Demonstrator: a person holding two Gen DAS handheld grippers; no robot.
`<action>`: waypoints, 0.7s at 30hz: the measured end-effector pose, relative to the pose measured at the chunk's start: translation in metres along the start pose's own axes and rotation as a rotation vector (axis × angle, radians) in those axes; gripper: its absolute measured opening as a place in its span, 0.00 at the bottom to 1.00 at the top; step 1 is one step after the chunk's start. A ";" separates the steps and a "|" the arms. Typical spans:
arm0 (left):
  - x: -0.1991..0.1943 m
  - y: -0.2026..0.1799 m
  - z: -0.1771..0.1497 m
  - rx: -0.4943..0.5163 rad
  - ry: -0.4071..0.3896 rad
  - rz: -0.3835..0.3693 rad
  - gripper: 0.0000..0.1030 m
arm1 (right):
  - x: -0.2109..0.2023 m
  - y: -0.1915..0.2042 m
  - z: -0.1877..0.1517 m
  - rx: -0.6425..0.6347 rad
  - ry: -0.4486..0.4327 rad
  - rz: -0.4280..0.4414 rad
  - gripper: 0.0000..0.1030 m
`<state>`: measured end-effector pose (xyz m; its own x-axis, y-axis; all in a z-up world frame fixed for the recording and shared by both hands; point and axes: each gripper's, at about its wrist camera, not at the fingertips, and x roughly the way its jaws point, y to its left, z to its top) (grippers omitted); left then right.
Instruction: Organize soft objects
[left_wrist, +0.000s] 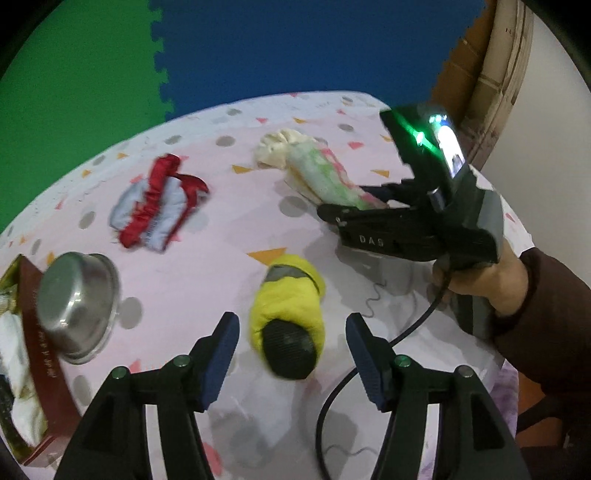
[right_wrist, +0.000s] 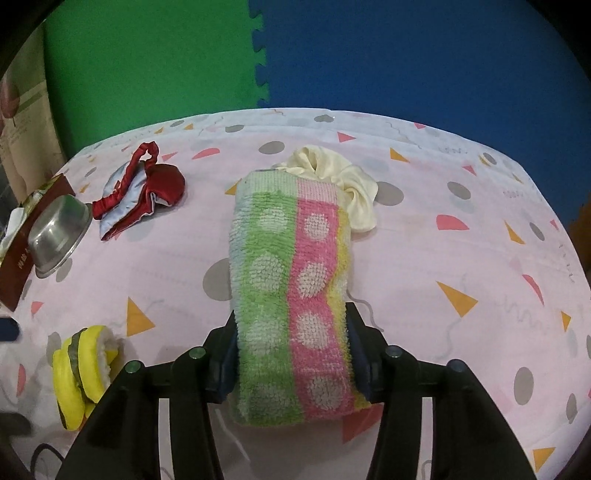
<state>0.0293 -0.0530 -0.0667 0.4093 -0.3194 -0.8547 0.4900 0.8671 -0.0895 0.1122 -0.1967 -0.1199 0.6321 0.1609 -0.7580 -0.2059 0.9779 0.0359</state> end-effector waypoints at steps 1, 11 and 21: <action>0.005 -0.002 0.001 -0.002 0.012 -0.001 0.60 | 0.000 0.000 0.000 -0.001 0.000 0.002 0.47; 0.043 0.012 0.002 -0.089 0.055 0.108 0.60 | 0.000 -0.001 -0.001 -0.005 -0.002 0.005 0.49; 0.048 0.025 -0.002 -0.179 0.059 0.040 0.44 | 0.000 -0.001 -0.002 -0.006 -0.002 0.003 0.50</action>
<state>0.0599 -0.0463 -0.1109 0.3770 -0.2650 -0.8875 0.3278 0.9343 -0.1398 0.1112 -0.1975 -0.1209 0.6331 0.1640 -0.7565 -0.2120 0.9767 0.0343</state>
